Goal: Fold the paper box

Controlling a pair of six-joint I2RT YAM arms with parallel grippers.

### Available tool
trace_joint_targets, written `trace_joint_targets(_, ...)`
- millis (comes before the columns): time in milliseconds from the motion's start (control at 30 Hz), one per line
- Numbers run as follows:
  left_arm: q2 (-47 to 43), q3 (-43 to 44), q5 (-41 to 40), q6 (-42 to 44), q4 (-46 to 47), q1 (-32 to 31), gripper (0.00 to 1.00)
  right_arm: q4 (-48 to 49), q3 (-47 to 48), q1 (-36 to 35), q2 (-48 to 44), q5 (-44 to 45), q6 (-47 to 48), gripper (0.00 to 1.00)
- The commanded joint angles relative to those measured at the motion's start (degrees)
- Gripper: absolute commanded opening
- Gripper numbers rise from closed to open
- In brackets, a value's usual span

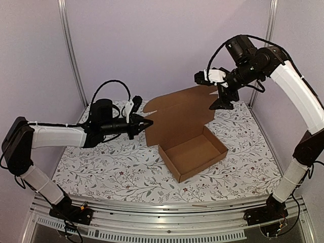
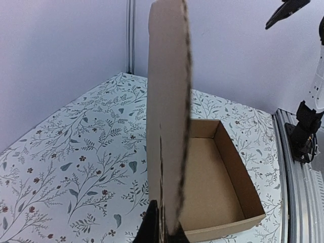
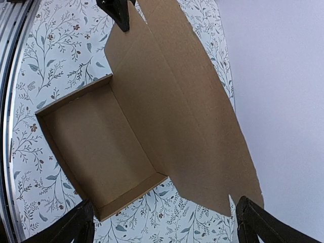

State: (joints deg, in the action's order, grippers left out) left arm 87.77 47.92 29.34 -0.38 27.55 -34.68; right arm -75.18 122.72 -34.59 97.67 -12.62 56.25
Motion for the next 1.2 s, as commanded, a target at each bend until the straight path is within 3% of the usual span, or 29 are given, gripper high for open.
trace_joint_targets(0,-1.46,1.4,9.1,0.29,-0.52,0.4,0.0,-0.58,0.32,-4.03,-0.28,8.04,5.22,0.96)
trace_joint_targets(333,-2.35,1.62,10.23,5.86,-6.97,-1.93,0.0,-8.63,7.55,-8.71,7.22,12.27,4.68,0.92)
trace_joint_targets(900,-1.42,2.17,-0.3,13.74,-9.64,-2.15,0.01,-17.87,13.84,-9.85,16.77,16.72,-0.91,0.33)
trace_joint_targets(1033,-1.66,0.26,-3.53,13.59,-5.2,-2.15,0.02,-18.74,14.13,-9.85,16.76,16.78,-1.76,0.17)
trace_joint_targets(1167,-0.49,-2.04,-7.22,10.63,1.83,-2.44,0.01,-18.87,14.34,-9.8,16.89,16.15,-4.58,0.06)
